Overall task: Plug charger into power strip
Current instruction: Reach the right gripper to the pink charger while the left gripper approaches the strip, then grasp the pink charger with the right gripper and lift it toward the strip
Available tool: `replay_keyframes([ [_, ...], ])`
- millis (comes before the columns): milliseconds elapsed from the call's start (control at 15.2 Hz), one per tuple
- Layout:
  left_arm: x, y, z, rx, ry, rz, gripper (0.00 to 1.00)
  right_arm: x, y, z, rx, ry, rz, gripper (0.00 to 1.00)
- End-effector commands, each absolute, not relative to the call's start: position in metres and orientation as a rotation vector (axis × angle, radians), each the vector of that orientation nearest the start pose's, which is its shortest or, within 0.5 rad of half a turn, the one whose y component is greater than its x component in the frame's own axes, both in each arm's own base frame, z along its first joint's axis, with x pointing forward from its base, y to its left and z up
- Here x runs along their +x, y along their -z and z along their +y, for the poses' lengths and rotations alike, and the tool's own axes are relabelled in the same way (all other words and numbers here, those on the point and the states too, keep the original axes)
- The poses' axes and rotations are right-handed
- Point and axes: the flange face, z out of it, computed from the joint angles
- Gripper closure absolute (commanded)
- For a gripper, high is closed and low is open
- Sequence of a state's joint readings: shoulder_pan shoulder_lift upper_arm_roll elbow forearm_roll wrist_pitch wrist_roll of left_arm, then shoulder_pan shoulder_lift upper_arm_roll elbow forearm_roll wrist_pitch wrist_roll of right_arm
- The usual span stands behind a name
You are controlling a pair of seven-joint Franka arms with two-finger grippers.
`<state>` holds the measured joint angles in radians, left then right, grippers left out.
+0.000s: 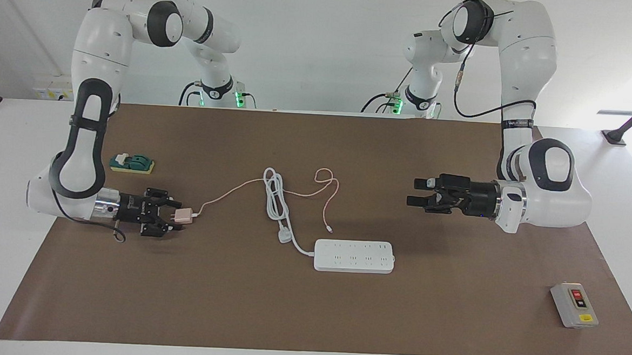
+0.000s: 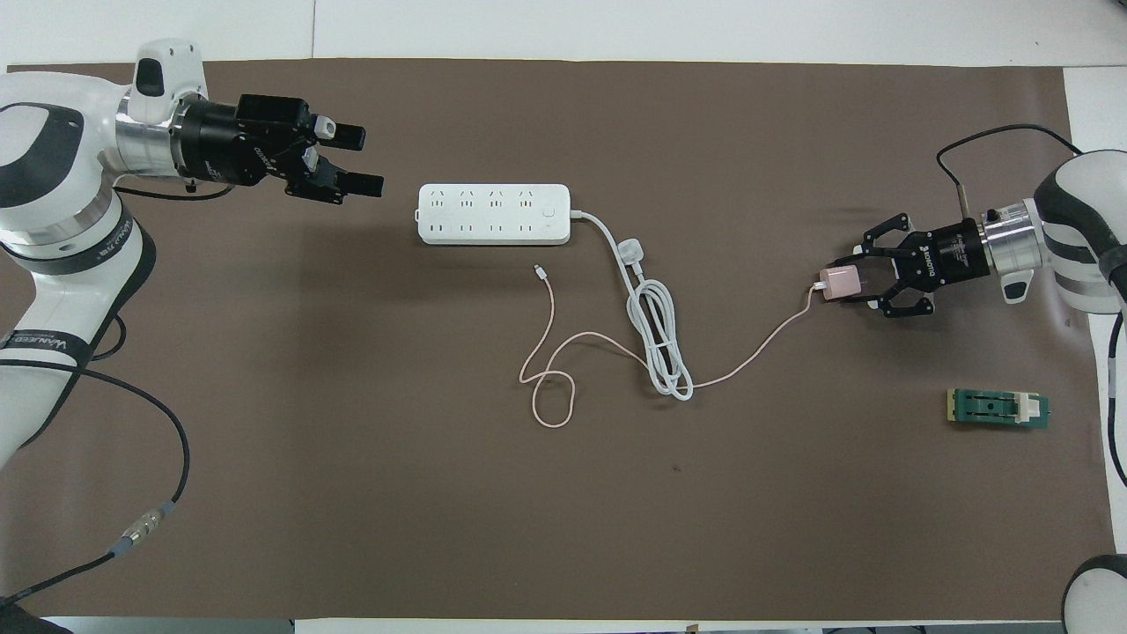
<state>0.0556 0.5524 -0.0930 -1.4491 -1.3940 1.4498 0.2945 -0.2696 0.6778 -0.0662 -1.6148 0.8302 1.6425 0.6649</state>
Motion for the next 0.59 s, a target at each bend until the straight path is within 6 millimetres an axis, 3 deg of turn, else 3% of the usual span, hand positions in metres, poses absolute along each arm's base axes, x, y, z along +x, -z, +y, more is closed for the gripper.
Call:
replay_keyframes([
  [0, 0.678, -0.416, -0.144, 1.551, 0.278, -0.068, 0.0, 0.62, -0.211, -0.13, -1.831, -0.904, 1.454, 1.0],
  [131, 0.681, -0.388, -0.149, 1.518, 0.262, -0.077, 0.0, 0.621, -0.215, -0.131, -1.837, -0.897, 1.448, 1.0],
  [263, 0.676, -0.346, -0.158, 1.491, 0.22, -0.11, 0.0, 0.624, -0.227, -0.127, -1.84, -0.897, 1.435, 1.0],
  [394, 0.67, -0.329, -0.158, 1.484, 0.21, -0.068, 0.0, 0.632, -0.258, -0.111, -1.846, -0.883, 1.451, 1.0],
  [526, 0.67, -0.327, -0.154, 1.517, 0.183, -0.032, 0.0, 0.644, -0.294, -0.084, -1.847, -0.879, 1.491, 1.0],
])
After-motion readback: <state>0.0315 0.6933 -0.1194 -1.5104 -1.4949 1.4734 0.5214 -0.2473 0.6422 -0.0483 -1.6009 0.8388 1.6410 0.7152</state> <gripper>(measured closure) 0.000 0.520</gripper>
